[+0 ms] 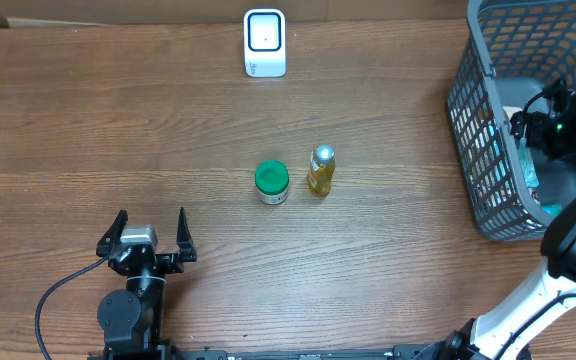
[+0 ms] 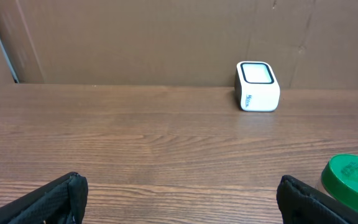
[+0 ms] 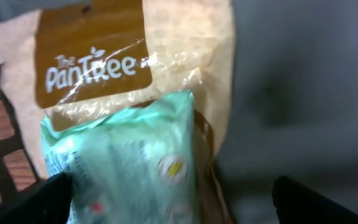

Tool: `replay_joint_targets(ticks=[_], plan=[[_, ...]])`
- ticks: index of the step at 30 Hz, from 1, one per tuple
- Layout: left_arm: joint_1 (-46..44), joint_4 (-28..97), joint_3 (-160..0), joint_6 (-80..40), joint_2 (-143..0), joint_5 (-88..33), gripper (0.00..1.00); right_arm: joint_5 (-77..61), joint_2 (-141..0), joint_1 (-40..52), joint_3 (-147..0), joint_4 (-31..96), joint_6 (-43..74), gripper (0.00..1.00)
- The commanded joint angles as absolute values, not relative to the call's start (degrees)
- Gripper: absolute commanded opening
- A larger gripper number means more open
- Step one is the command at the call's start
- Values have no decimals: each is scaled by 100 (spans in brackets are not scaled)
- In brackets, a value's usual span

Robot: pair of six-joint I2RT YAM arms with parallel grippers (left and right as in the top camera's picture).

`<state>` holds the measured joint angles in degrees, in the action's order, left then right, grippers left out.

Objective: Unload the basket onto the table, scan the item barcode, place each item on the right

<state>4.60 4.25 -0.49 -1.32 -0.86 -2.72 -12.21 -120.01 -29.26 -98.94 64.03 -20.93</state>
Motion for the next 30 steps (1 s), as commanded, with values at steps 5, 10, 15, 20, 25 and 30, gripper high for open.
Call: replay_joint_targets(ticks=[5, 10, 15, 20, 25, 30], plan=[[491, 429, -27, -128, -32, -239, 100, -1568, -12263, -2926, -9845, 6462, -1951, 90], [491, 429, -27, -126, -32, -239, 100, -1555, -12370, -2921, -9815, 6479, -1531, 89], [491, 429, -27, -126, -32, -239, 100, -1553, -12370, -2921, -9745, 6506, -1496, 81], [491, 429, -27, -128, -32, -239, 100, -1555, -12370, -2921, -9745, 6543, -1452, 63], [491, 429, -27, -126, -32, -239, 100, -1557, -12368, -2921, -9968, 6794, -1455, 21], [491, 429, -27, -128, -32, -239, 100, -1577, -12366, -2928, -11327, 7787, -1457, 4]])
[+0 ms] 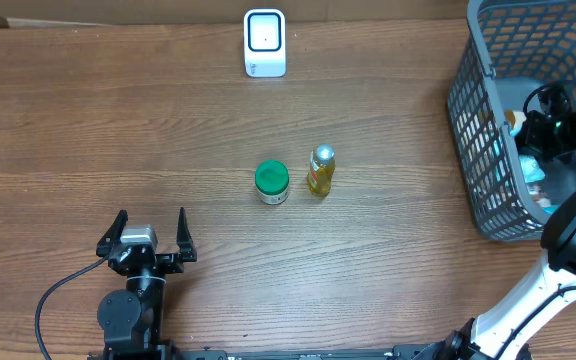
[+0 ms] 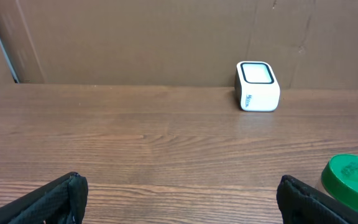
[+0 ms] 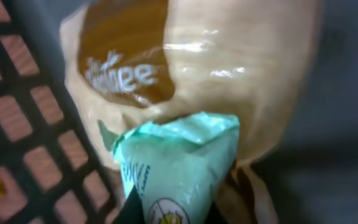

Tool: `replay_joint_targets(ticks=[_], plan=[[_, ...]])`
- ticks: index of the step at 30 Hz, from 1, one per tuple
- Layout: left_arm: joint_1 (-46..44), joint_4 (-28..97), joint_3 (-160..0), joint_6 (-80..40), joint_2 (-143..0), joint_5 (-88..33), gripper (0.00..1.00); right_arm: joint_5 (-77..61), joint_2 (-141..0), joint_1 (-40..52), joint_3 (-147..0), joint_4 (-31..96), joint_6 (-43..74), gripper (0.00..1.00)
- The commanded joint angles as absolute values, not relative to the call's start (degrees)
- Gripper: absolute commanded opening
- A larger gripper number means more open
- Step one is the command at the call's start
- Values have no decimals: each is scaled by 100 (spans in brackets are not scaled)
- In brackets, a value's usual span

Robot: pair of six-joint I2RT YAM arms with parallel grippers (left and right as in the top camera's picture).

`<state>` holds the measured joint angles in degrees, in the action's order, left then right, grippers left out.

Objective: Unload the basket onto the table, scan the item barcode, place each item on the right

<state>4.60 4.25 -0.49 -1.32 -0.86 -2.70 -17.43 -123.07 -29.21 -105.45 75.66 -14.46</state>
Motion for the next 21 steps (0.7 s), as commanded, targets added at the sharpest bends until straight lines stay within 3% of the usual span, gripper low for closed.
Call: replay_joint_targets(ticks=[1, 11, 21], plan=[[491, 429, -27, -128, -32, -239, 100, -1581, -12366, -2928, -11675, 7994, -1457, 4], [491, 429, -27, -128, -32, -239, 100, -2762, -12366, -2921, -14759, 9710, -1525, 4], [491, 429, -27, -126, -32, -239, 99, -4156, -11764, -2921, -15176, 9655, -1531, 4]])
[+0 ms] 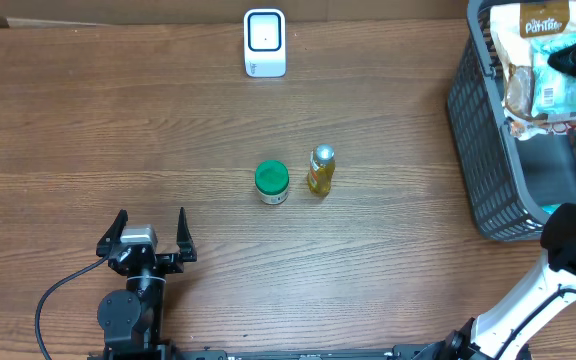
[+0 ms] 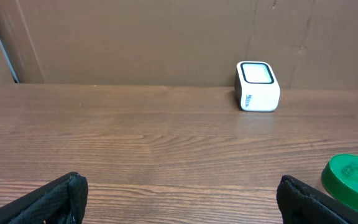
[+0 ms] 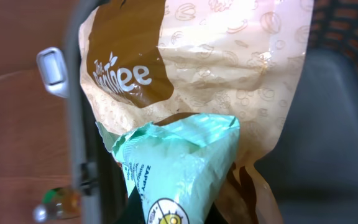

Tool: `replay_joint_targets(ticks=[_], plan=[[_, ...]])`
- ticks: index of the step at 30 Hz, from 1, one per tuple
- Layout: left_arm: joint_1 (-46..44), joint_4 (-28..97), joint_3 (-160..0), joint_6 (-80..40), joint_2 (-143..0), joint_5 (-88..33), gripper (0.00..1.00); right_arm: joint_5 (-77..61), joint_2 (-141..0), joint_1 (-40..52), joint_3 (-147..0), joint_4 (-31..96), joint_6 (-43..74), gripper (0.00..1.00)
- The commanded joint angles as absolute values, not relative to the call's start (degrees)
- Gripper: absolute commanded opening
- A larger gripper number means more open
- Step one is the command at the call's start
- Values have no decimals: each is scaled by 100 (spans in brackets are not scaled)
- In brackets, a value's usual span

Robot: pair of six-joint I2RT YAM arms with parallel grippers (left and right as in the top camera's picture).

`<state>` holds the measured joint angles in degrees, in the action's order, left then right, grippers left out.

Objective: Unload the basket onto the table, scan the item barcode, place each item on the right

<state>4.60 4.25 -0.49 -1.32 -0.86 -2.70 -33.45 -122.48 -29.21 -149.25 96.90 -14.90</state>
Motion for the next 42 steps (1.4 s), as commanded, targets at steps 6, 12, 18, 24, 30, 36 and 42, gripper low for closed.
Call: replay_joint_targets(ticks=[6, 12, 18, 24, 30, 36, 42], plan=[[491, 429, -27, -126, -32, -239, 100, -4919, -11273, -2853, -15176, 9561, -1653, 4], [491, 429, -27, -126, -32, -239, 100, -4919, -10868, -2504, -15176, 9470, -1653, 4], [491, 429, -27, -126, -32, -239, 100, -4862, -10792, -1822, -15137, 9579, -1651, 4], [491, 429, -27, -126, -32, -239, 99, -3605, -10818, -989, -14713, 9703, -784, 4], [491, 429, -27, -126, -32, -239, 100, -2390, -10818, -161, -13662, 9692, 97, 4], [491, 429, -27, -128, -32, -239, 100, -1973, -10818, 401, -12068, 9048, 755, 4], [491, 429, -27, -126, -32, -239, 100, -1568, -10825, 703, -10300, 7550, 1205, 4]])
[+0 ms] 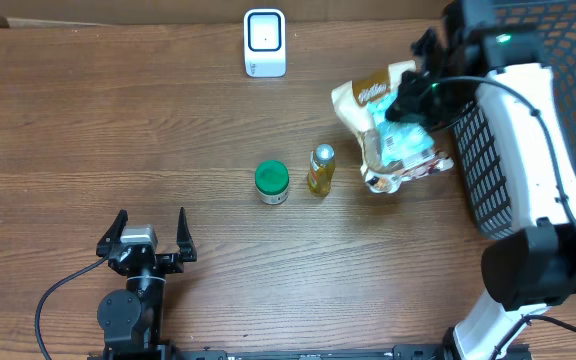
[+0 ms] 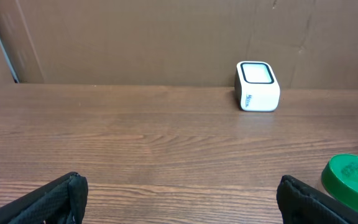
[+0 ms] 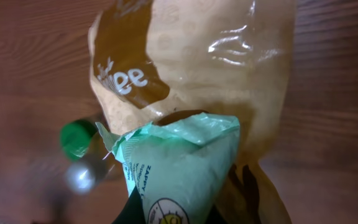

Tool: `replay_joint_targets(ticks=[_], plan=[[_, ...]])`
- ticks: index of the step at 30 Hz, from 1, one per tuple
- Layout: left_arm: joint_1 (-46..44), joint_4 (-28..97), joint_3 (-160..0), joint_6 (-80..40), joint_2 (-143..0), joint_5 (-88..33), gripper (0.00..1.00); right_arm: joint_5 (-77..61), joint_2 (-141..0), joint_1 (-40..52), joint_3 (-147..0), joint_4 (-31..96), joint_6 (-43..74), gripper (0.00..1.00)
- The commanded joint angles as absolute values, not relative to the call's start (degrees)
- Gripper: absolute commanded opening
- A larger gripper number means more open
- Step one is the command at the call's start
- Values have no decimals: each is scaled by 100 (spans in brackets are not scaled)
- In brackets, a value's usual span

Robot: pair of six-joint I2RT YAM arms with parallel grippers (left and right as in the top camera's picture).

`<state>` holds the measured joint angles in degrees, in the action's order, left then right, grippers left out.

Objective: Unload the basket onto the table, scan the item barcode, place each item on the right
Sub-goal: 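Lift the bag and pack out and carry them toward the jar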

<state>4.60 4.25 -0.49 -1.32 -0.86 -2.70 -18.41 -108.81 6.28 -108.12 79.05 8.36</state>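
My right gripper [image 1: 418,100] is shut on a mint-green packet [image 1: 406,146] and a tan and brown snack bag [image 1: 368,98] comes with it; both hang above the table just right of the bottle. In the right wrist view the packet [image 3: 179,162] fills the space between the jaws, with the bag [image 3: 197,56] behind it. The white scanner [image 1: 265,43] stands at the far edge, also in the left wrist view [image 2: 257,86]. My left gripper [image 1: 149,232] rests open near the front left, nothing between its fingers [image 2: 303,196].
A green-lidded jar [image 1: 271,181] and a small yellow bottle with a silver cap [image 1: 320,168] stand mid-table, blurred below the held packet in the right wrist view. A dark mesh basket [image 1: 488,170] sits at the right edge.
My right gripper was above the basket with the packet and bag; it is now left of the basket, over the table beside the bottle. The left arm is unchanged.
The right gripper was open inside the basket over the packet and bag. Then it was shut on the mint-green packet down in the basket. Then it held packet and bag above the basket's rim, and now over the table near the bottle.
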Motion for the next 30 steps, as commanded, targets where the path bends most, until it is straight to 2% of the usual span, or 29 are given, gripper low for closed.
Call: replay_joint_targets(ticks=[1, 7, 17, 30], plan=[[491, 429, -27, -126, -32, -239, 100, -1551, -10825, 720, -10082, 7301, 1201, 4], [491, 429, -27, -128, -32, -239, 100, -1549, -10825, 746, -8794, 5813, 1201, 4], [491, 429, -27, -128, -32, -239, 100, -2156, -10825, 746, -7312, 4466, 1205, 4], [491, 429, -27, -126, -32, -239, 99, -2198, -10825, 832, -6816, 3938, 1885, 4]])
